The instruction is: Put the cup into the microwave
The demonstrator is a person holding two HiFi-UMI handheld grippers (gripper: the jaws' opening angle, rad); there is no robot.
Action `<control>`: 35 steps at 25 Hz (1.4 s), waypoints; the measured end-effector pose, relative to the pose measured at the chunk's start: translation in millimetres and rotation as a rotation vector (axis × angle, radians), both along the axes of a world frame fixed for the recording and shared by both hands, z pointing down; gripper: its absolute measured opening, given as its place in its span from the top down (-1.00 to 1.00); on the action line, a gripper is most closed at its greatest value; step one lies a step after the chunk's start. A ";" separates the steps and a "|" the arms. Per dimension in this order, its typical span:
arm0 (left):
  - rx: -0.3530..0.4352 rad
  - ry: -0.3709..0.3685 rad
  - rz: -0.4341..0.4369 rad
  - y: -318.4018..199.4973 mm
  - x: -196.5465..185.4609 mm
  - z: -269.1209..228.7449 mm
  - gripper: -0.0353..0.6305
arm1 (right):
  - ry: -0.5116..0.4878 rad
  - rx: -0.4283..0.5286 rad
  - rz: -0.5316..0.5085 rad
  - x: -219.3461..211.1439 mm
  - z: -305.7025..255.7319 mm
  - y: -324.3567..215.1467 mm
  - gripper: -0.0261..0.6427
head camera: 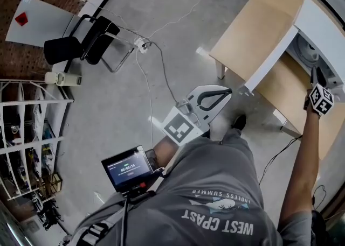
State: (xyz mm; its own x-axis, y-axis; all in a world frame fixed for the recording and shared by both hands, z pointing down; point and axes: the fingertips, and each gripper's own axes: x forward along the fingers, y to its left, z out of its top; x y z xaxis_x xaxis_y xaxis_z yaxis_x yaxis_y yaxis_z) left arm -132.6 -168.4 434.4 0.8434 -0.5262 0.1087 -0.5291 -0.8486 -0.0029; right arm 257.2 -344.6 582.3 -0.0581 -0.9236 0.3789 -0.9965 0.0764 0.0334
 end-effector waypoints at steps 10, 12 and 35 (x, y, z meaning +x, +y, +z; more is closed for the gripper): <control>0.049 0.071 0.066 15.8 -29.5 -13.5 0.83 | 0.050 0.130 -0.117 -86.2 -96.7 77.1 0.69; 0.050 0.090 0.080 16.0 -33.6 -16.3 0.83 | 0.063 0.151 -0.137 -104.5 -115.7 92.8 0.69; 0.022 0.096 0.252 62.6 -7.1 -29.1 0.83 | 0.073 0.289 -0.049 -163.1 -240.7 273.7 0.82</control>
State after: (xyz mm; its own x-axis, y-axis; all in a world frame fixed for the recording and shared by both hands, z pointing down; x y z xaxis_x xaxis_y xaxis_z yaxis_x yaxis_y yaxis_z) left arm -139.7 -105.8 405.3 0.9540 -0.2997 0.0124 -0.2998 -0.9538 0.0169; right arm 94.1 -70.9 341.6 -0.0876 -0.9905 0.1060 -0.9860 0.1014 0.1322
